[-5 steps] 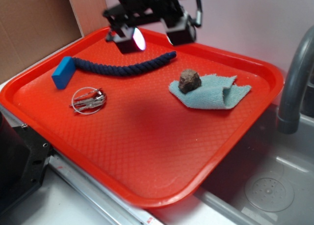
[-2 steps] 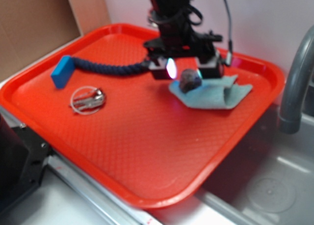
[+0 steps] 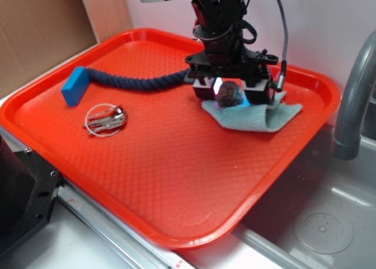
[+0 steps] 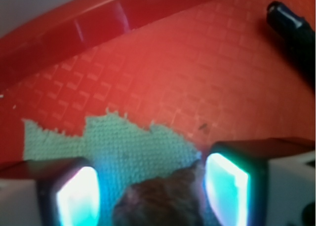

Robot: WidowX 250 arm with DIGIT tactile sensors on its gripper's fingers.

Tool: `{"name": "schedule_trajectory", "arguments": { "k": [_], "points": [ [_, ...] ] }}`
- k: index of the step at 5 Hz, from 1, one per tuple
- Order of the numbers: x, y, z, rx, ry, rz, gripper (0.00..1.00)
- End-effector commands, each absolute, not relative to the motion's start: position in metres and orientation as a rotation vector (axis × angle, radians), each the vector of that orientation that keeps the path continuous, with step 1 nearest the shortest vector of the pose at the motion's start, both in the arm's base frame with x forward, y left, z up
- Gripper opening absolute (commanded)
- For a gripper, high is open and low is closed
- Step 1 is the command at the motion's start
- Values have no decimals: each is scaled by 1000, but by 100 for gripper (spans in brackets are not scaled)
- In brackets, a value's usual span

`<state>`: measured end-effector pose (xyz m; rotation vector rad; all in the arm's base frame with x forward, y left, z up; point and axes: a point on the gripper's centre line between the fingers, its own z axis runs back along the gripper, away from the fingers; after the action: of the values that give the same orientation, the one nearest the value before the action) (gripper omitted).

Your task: Grab the rock.

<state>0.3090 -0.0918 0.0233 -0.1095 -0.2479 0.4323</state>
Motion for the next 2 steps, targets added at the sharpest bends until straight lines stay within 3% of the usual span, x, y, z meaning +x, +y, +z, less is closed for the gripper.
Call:
{"name": "schedule_trajectory", "arguments": {
  "k": [1,2],
  "points": [
    [318,-79,46,-135,-281,471,0],
    [314,-66,66,-119,-258,518,0]
  ]
}}
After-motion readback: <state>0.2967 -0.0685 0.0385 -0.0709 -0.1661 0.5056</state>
